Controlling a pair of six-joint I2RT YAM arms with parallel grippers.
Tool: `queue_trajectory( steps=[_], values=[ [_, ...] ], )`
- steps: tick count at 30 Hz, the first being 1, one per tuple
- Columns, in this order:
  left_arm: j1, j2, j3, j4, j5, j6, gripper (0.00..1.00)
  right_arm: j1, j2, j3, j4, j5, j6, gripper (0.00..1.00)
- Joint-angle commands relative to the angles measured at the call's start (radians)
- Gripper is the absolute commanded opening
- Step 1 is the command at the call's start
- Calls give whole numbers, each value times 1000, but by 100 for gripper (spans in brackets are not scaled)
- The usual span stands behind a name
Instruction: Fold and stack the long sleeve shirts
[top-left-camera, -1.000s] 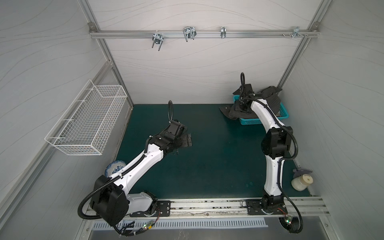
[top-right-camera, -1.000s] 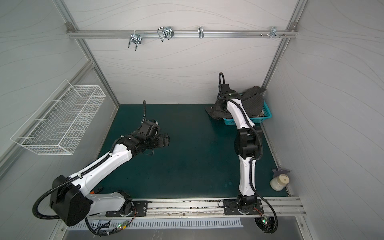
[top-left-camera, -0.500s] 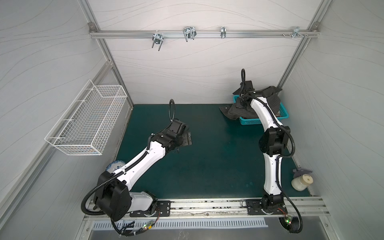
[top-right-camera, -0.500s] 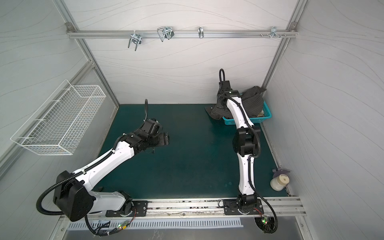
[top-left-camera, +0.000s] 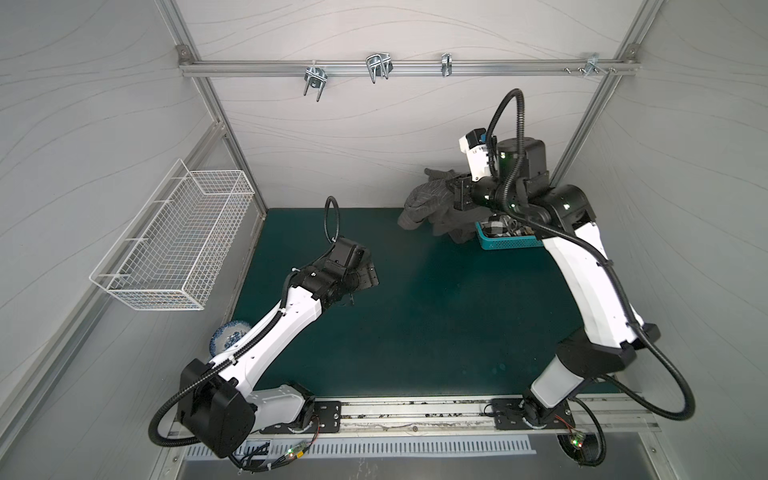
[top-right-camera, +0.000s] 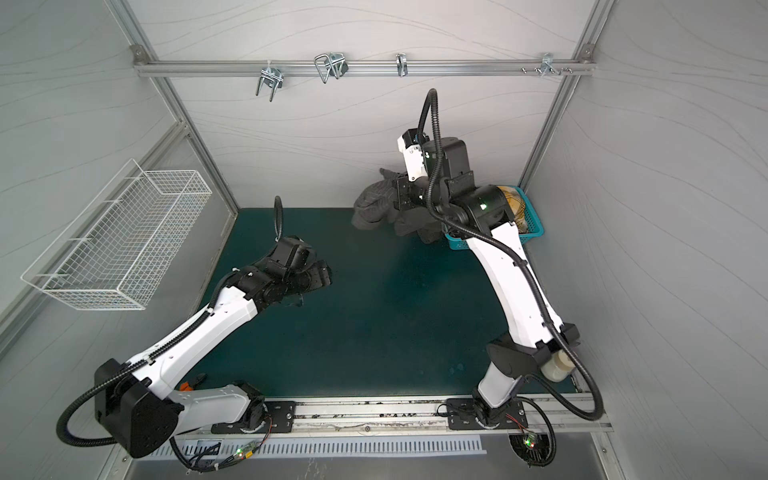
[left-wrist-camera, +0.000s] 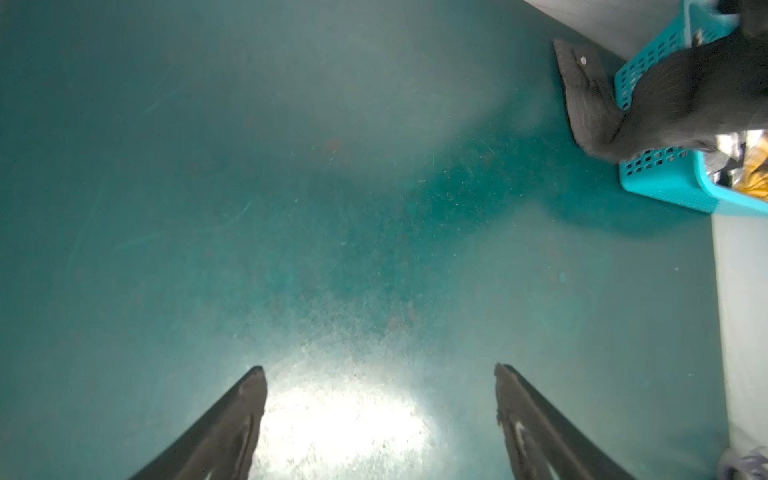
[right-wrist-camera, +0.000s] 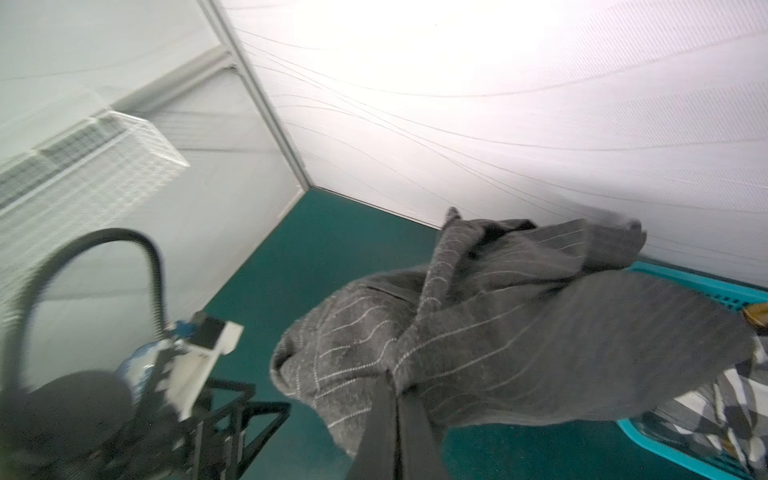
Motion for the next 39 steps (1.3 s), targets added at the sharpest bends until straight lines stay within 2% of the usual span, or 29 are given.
queue_trajectory(
  steps=[1, 3, 6, 9, 10, 11, 12, 13, 16, 17, 19, 24, 28, 31, 35, 39],
  values=[
    [24, -76, -36, -23, 36, -38, 87, 5, -35, -183, 15, 42, 39, 0],
    [35, -112, -56, -37, 36, -19, 87, -4, -74, -327, 61, 92, 91, 0],
    [39, -152, -74, -78, 41, 6, 87, -47, -125, -548, 125, 106, 165, 0],
    [39, -192, -129, -78, 57, -5, 87, -132, -155, -729, 137, 123, 244, 0],
    [38, -203, -155, -67, 70, -9, 88, -166, -152, -763, 114, 121, 265, 5],
    [38, -209, -175, -55, 77, -17, 88, -193, -141, -779, 75, 133, 280, 21],
    [38, -208, -191, -52, 77, -26, 89, -208, -134, -783, 42, 151, 284, 43],
    [38, -203, -204, -50, 73, -38, 90, -214, -130, -782, -2, 183, 283, 56],
    [38, -166, -236, -31, 85, -86, 92, -188, -161, -798, -76, 266, 283, 80],
    [38, -149, -248, -16, 106, -106, 92, -166, -180, -812, -91, 294, 286, 82],
    [37, -115, -273, 14, 126, -143, 99, -122, -230, -853, -104, 303, 311, 83],
    [74, -48, -303, 27, 73, -211, 99, 31, -369, -1094, 39, 236, 370, 84],
    [117, 28, -291, 110, 84, -222, 99, 107, -348, -1213, 76, 181, 443, 83],
    [157, 127, -264, 207, 135, -232, 99, 134, -310, -1268, 88, 174, 495, 83],
    [193, 286, -222, 335, 203, -261, 99, 141, -297, -1353, 191, 80, 546, 82],
    [225, 389, -209, 442, 226, -323, 99, 143, -297, -1364, 204, 75, 543, 82]
  ],
)
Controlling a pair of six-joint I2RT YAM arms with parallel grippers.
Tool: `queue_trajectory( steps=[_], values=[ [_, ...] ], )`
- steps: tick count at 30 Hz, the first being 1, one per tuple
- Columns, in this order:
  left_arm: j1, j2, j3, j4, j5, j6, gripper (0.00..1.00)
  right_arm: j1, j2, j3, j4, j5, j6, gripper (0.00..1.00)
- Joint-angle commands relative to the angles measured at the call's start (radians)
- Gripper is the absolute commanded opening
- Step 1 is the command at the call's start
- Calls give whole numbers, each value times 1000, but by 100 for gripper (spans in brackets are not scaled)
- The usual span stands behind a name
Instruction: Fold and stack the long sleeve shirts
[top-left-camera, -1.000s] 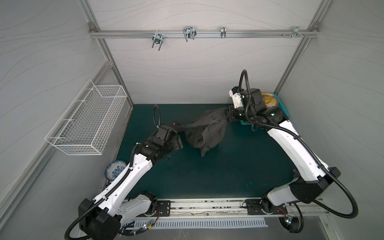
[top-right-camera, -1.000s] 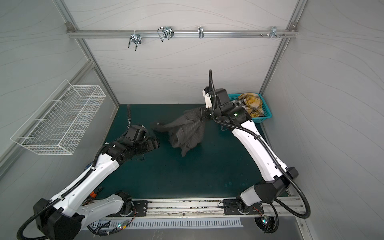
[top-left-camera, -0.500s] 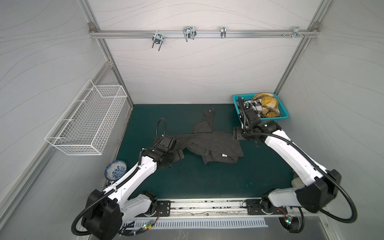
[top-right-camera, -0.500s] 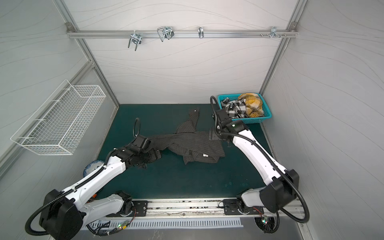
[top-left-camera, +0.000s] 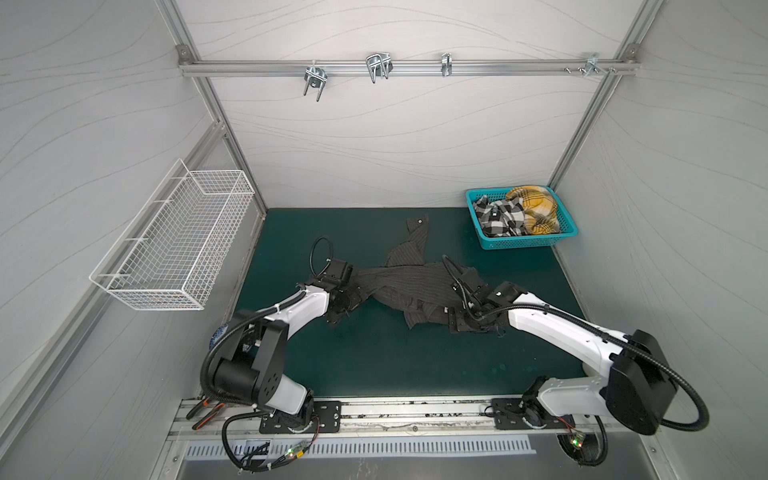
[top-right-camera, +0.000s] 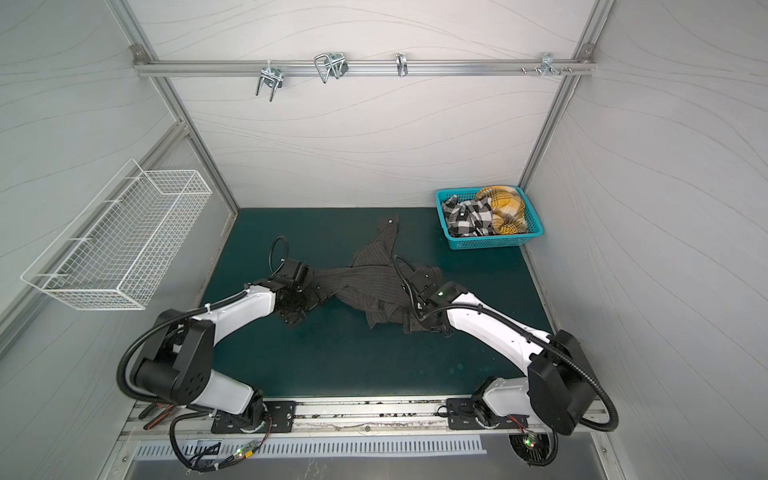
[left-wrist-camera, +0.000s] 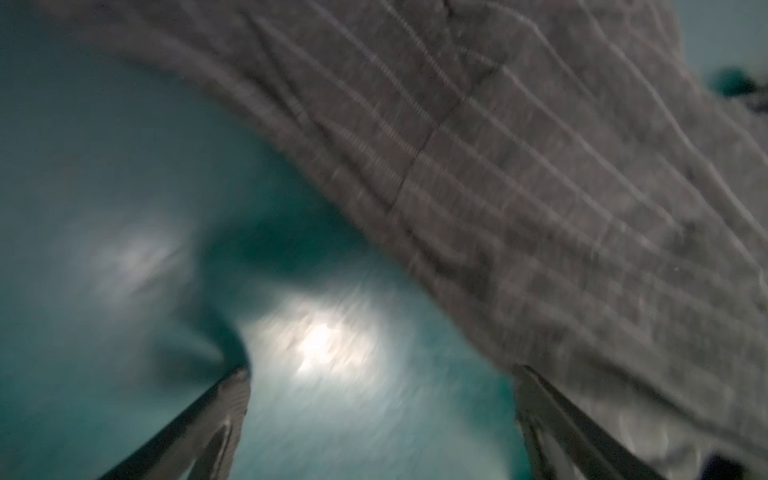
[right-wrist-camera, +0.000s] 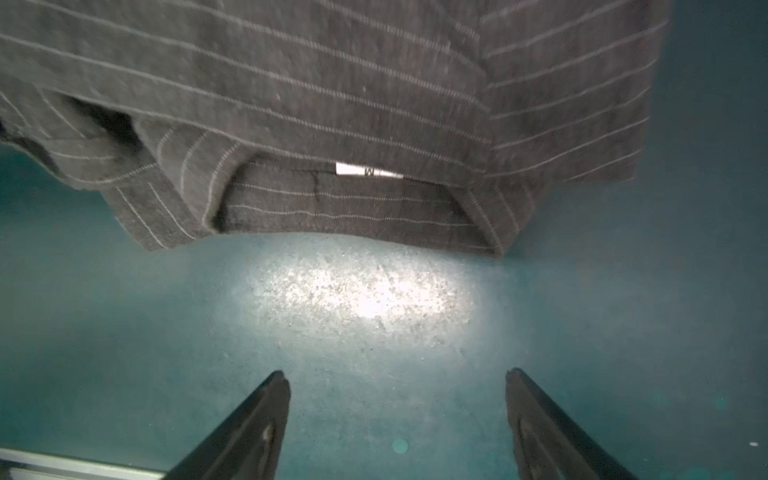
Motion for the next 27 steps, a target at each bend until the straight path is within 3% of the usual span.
queue_trajectory(
  steps=[1, 4, 6, 8, 10, 11, 12, 15, 20, 23, 27],
  values=[
    [29, 65, 16, 199, 42, -86, 99, 7, -9, 3, 49, -34, 32, 82],
    [48, 119, 36, 256, 61, -116, 94, 7, -30, 1, 44, -43, 16, 82],
    [49, 165, 74, 248, 71, -109, 83, 5, -41, -1, 32, -32, 24, 82],
    [52, 216, 111, 224, 99, -106, 60, 1, -49, 3, 17, -13, 29, 82],
    [62, 226, 121, 226, 128, -118, 30, -14, -56, 12, 8, -6, 31, 83],
    [64, 210, 131, 201, 124, -130, 9, -28, -56, 22, 0, -5, 31, 83],
    [67, 184, 151, 169, 114, -129, 0, -44, -56, 30, -4, -5, 29, 83],
    [67, 74, 305, 0, 50, -61, 0, -102, -53, 48, 15, -33, 7, 84],
    [64, -85, 723, -279, -65, 72, 0, -235, -40, 78, 18, -127, -18, 88],
    [63, -127, 951, -398, -118, 112, 0, -244, -50, 80, 38, -138, -38, 94],
    [64, -193, 1097, -440, -158, 112, 0, -242, -45, 72, 69, -170, -49, 99]
  ],
)
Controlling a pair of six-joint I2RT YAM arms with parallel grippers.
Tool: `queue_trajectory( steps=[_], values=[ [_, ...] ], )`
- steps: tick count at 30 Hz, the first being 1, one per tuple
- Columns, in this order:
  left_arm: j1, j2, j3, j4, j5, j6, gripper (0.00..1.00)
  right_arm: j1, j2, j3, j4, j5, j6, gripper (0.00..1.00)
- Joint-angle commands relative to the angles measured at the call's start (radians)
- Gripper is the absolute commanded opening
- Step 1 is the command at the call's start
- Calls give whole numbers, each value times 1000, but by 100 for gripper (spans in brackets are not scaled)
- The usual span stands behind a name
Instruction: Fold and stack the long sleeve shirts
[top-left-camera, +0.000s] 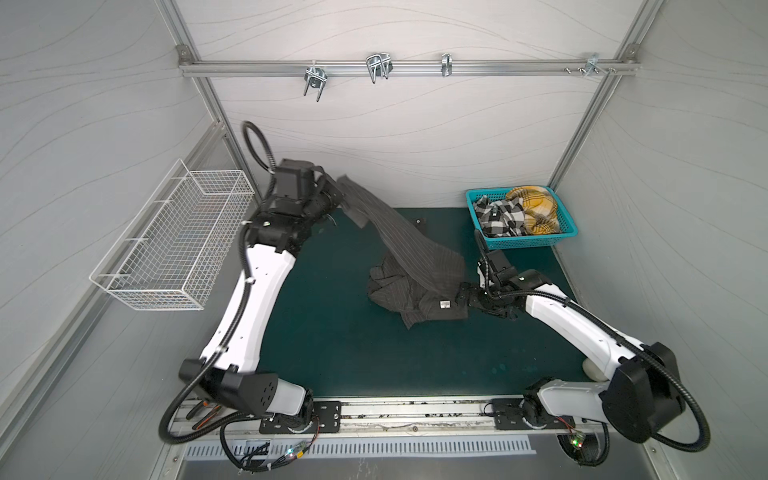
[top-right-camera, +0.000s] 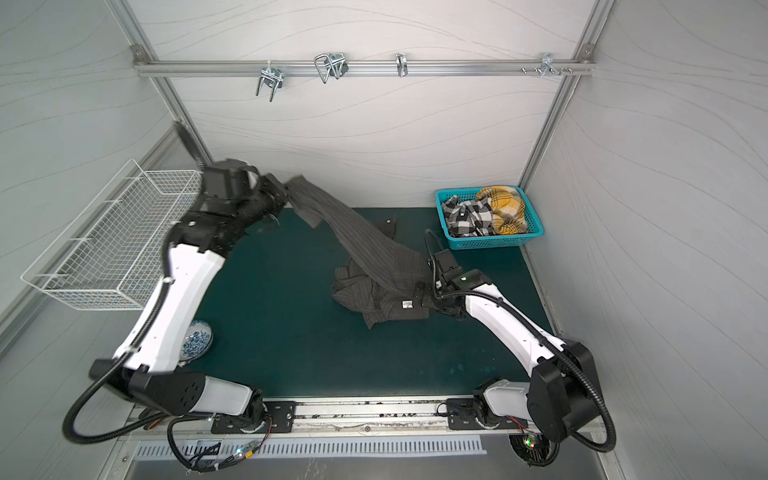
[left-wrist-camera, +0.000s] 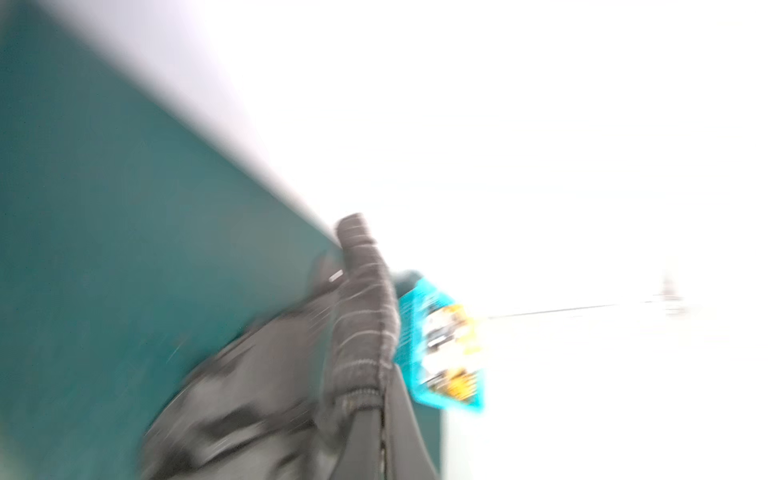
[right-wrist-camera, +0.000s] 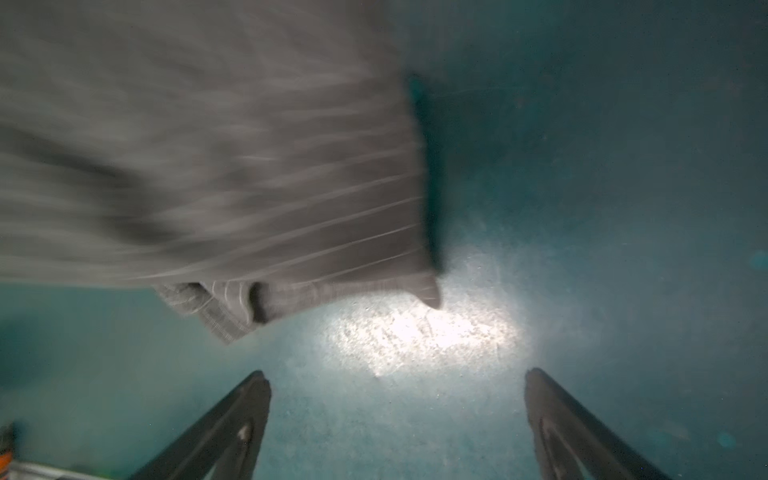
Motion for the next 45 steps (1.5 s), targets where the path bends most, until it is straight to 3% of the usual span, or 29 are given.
queue_trajectory(
  steps=[1, 5, 12, 18, 21, 32, 35, 37, 40, 41, 43, 45],
  values=[
    [3, -40, 51, -143, -67, 29, 0, 6, -9, -3, 45, -65, -15, 99],
    [2, -69, 52, -152, -25, 6, 0, 78, 0, -21, 173, -127, -26, 99],
    [6, -71, 83, -180, -46, 45, 0, 275, 108, 43, 239, 0, -128, 99],
    [7, -41, 106, -205, -47, 23, 0, 446, 69, -23, 268, 214, -149, 99],
    [9, -36, 106, -207, -44, 8, 0, 439, 115, -25, 202, 338, -66, 99],
    [26, -51, 120, -224, -47, 4, 0, 288, 354, 119, 199, 368, -80, 98],
    [32, -52, 121, -231, -52, 12, 0, 256, 397, 171, 225, 359, -112, 84],
    [37, -52, 120, -237, -60, 18, 0, 235, 413, 213, 233, 359, -145, 59],
    [56, -50, 121, -262, -94, 25, 0, 192, 429, 339, 186, 417, -223, 8],
    [67, -46, 126, -275, -114, 24, 0, 172, 430, 407, 152, 460, -251, 0],
    [88, -37, 147, -338, -173, 7, 0, 125, 418, 581, 74, 526, -291, 0],
    [110, -39, 153, -402, -239, -19, 0, 95, 381, 749, 72, 520, -364, 0]
  ],
)
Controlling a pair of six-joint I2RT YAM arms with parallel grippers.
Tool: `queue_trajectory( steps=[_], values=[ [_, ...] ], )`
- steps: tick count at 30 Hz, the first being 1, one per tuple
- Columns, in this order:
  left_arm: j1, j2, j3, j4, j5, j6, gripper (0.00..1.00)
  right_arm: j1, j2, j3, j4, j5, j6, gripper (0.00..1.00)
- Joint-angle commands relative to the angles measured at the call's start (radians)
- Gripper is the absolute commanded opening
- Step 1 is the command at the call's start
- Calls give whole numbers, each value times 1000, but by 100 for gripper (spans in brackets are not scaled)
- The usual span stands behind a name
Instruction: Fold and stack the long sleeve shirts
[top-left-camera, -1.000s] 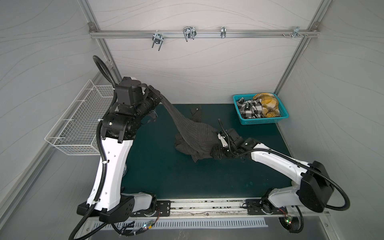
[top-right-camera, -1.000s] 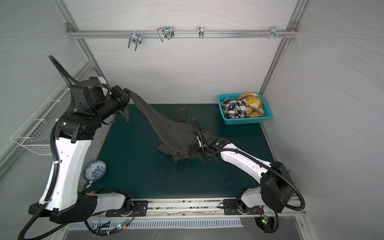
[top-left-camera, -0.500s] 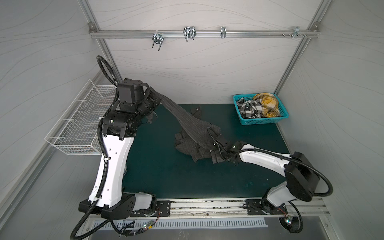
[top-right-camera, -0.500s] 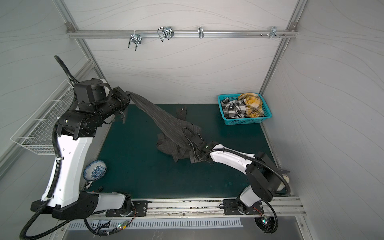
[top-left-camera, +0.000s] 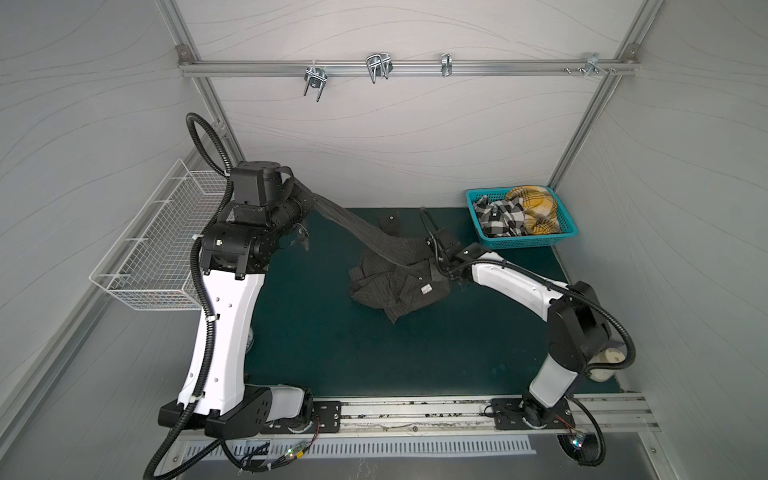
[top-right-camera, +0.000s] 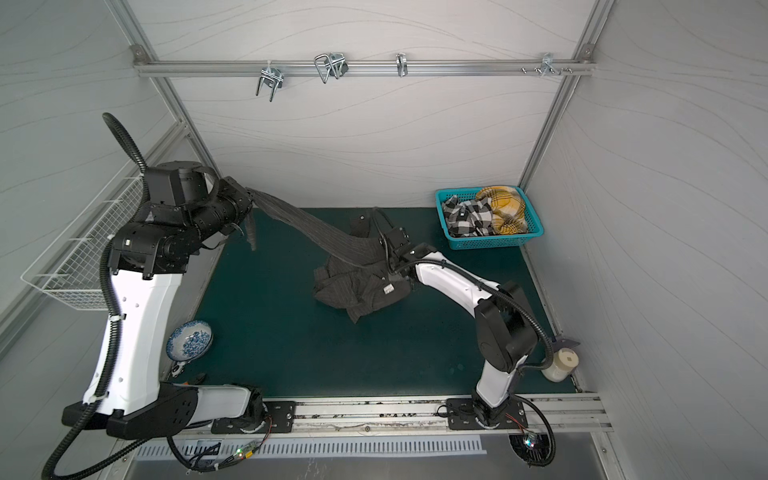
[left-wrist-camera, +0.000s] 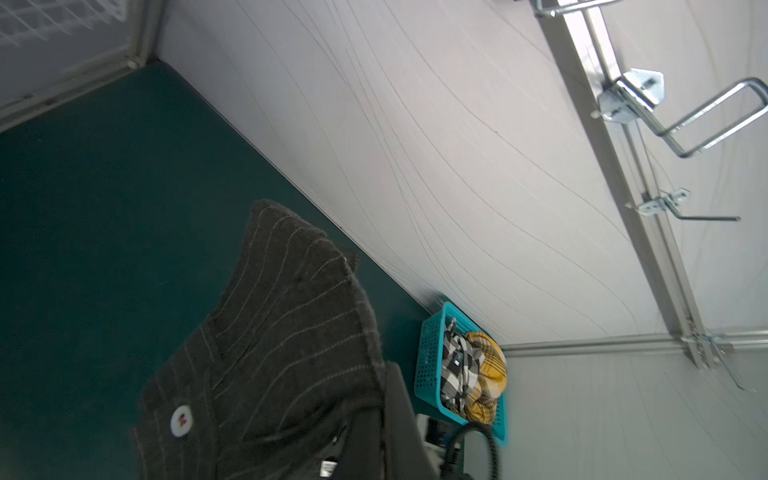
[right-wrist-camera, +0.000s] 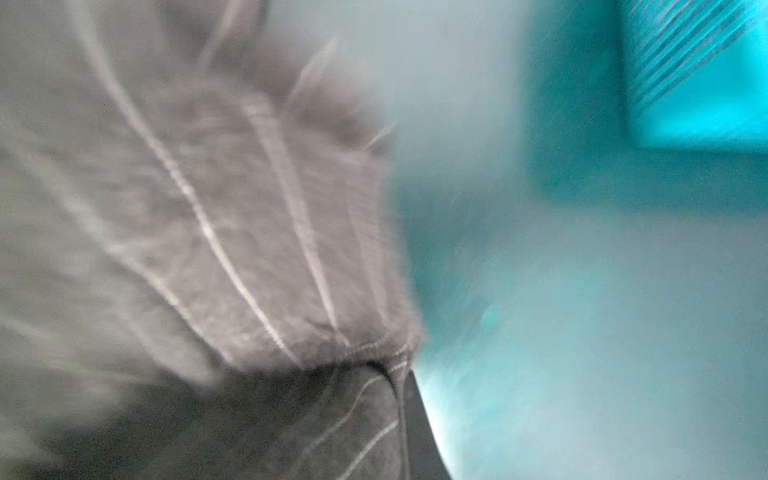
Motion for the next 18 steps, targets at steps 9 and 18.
queue_trajectory(
  steps=[9, 18],
  values=[
    [135, -233, -181, -176, -292, -74, 0, 20, -114, 644, -60, -78, -346, 0],
    [105, -409, -480, -183, -287, -50, 0, 159, -490, -193, -15, -43, -163, 0]
  ],
)
